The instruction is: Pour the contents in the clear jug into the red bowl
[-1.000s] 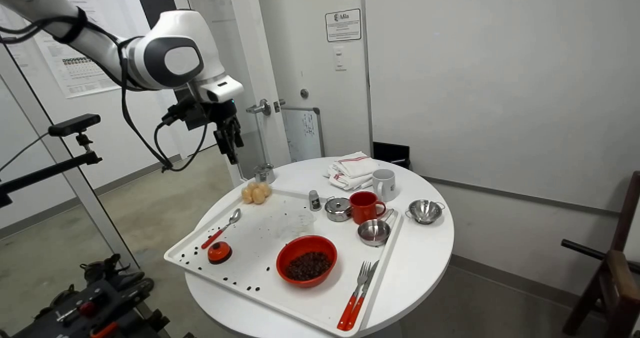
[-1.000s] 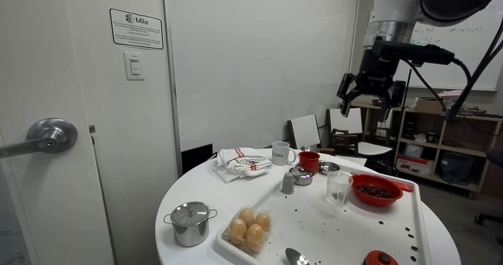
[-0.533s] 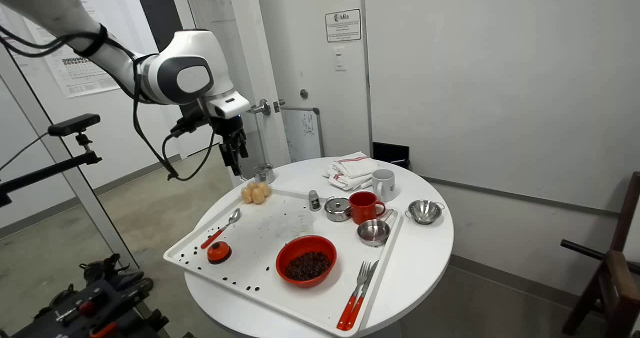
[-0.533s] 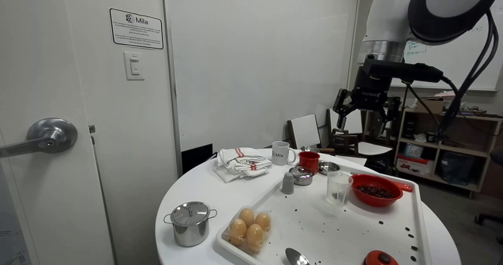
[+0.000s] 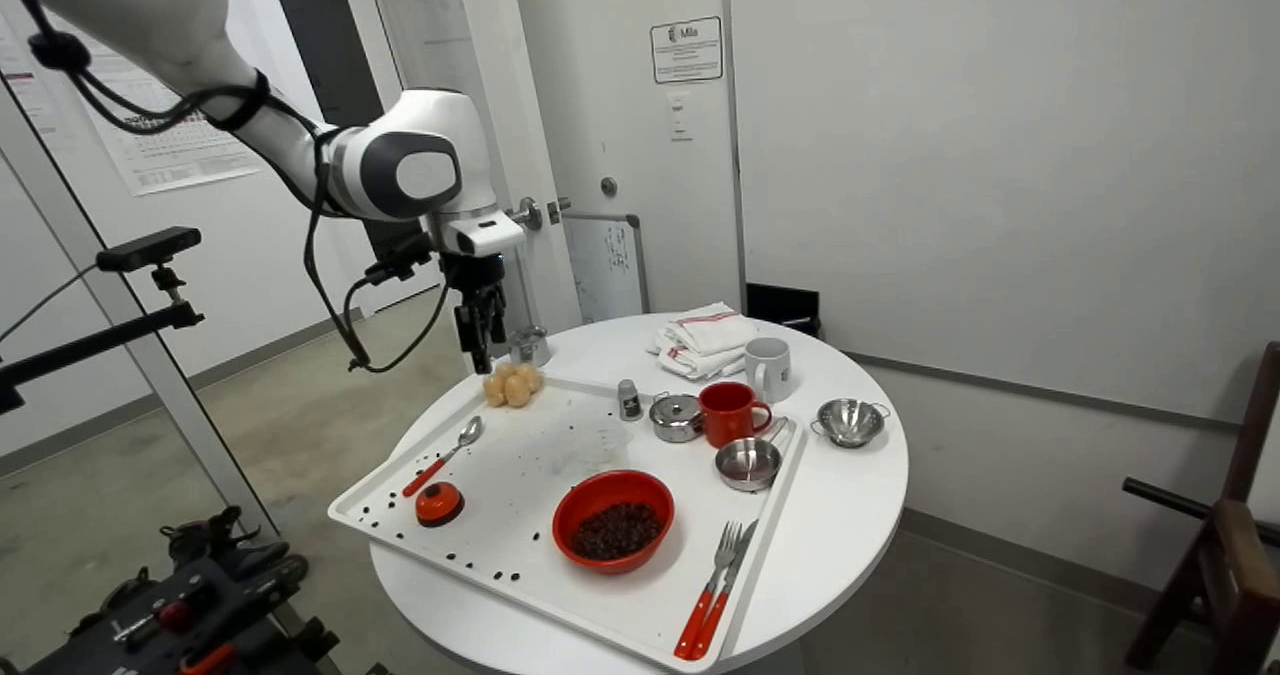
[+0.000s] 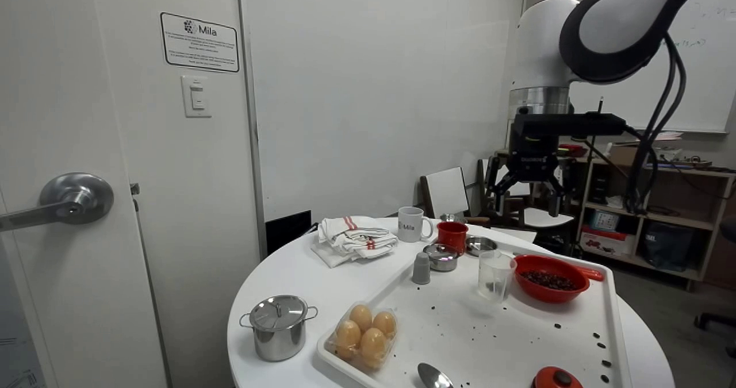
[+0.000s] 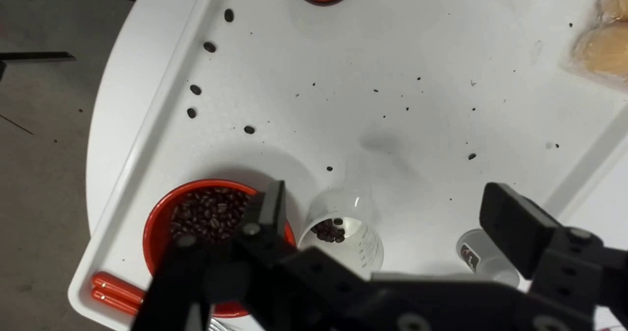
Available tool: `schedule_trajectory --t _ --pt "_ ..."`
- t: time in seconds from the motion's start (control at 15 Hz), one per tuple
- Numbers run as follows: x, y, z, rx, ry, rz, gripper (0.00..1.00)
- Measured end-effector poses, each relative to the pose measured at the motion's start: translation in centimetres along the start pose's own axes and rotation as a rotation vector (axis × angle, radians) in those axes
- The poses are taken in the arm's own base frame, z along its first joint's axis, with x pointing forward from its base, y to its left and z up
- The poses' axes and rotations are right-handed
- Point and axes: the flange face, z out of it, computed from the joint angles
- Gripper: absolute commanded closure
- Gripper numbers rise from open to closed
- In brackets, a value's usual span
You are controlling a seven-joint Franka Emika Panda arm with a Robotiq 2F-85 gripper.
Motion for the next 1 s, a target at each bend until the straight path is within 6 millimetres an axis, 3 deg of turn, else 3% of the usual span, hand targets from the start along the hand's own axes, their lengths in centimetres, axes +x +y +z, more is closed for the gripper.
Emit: schedule_trajectory --t 0.27,0.73,1.0 --pt "2.3 -0.4 2.2 -0.038 -0.038 0.049 0.0" --pt "5.2 -1.0 8.3 -0.08 -0.099 0.17 0.0" --pt "6.3 -1.6 10.1 -0.084 -0.111 0.209 0.0"
